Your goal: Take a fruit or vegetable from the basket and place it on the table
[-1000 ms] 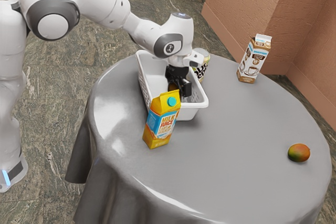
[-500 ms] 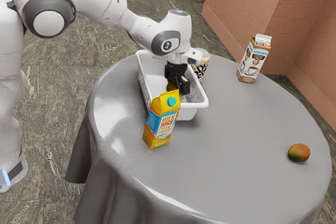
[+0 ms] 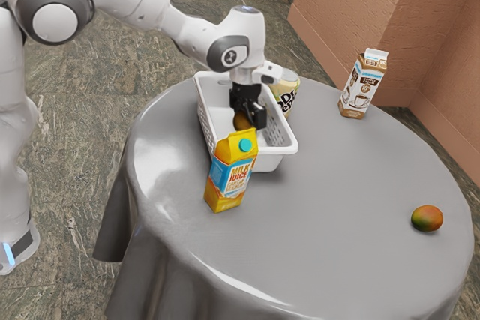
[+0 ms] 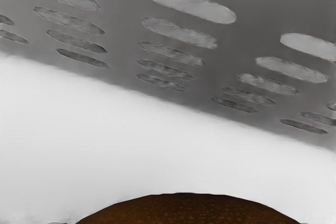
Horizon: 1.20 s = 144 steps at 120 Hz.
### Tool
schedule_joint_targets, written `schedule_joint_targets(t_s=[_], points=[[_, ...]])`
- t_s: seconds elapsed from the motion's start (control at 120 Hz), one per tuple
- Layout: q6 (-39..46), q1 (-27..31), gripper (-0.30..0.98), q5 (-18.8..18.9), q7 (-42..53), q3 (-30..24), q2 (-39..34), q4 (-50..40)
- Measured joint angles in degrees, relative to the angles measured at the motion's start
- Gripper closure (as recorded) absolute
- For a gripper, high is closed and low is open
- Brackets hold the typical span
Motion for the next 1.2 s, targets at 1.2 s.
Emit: schedule_joint_targets(t_s=[1.2], points=[[-0.3, -0.1, 0.02, 0.8, 0.9, -10.2, 16.0, 43.2]])
